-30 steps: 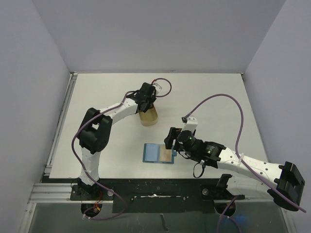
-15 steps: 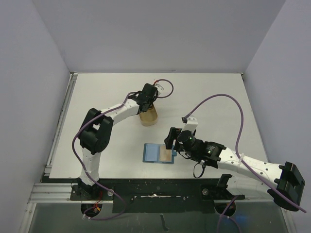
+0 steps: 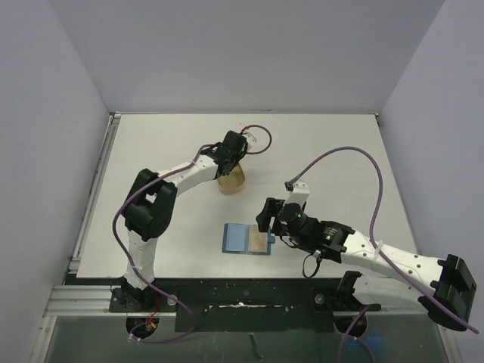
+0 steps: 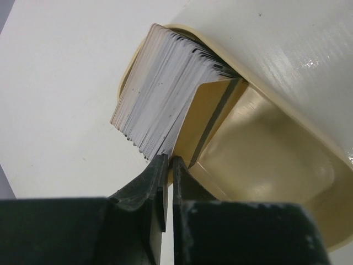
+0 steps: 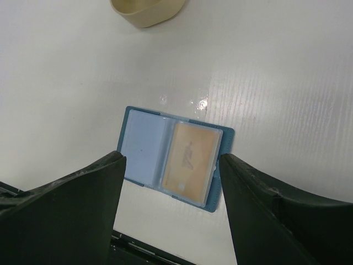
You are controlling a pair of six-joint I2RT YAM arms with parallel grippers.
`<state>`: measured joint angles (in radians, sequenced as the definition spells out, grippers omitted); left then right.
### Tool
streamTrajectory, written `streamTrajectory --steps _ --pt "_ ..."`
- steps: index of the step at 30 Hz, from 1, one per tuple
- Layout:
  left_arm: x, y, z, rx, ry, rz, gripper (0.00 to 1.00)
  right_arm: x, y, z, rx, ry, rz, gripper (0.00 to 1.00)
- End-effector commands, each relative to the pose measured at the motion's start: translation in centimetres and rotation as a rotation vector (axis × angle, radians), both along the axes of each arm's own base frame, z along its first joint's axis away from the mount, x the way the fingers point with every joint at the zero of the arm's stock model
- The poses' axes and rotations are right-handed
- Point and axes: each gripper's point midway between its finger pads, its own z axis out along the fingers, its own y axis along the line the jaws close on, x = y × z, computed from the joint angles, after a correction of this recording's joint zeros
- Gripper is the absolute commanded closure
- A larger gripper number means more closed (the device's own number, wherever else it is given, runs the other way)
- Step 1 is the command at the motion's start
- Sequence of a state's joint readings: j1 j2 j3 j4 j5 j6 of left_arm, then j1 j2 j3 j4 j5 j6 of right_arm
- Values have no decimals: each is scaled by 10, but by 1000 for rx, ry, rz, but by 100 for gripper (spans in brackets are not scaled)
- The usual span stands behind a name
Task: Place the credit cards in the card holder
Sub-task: Pick up the credit card from the storage box.
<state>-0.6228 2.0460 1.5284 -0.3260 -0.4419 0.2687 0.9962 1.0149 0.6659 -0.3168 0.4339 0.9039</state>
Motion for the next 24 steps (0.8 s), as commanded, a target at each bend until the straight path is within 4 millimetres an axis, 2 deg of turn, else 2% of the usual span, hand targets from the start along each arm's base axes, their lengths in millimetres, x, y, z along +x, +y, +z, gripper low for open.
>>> streamTrajectory --steps 1,5,12,24 --pt "10 -8 30 -39 -70 13 100 6 1 19 48 -42 -26 31" --pt "-1 -18 36 -82 -26 -15 100 5 0 21 47 -44 -26 31" --pt "-19 -28 58 -165 16 0 100 4 0 21 54 -45 -19 30" --pt "-51 -34 101 -388 20 35 100 -1 -1 7 41 -16 -10 31"
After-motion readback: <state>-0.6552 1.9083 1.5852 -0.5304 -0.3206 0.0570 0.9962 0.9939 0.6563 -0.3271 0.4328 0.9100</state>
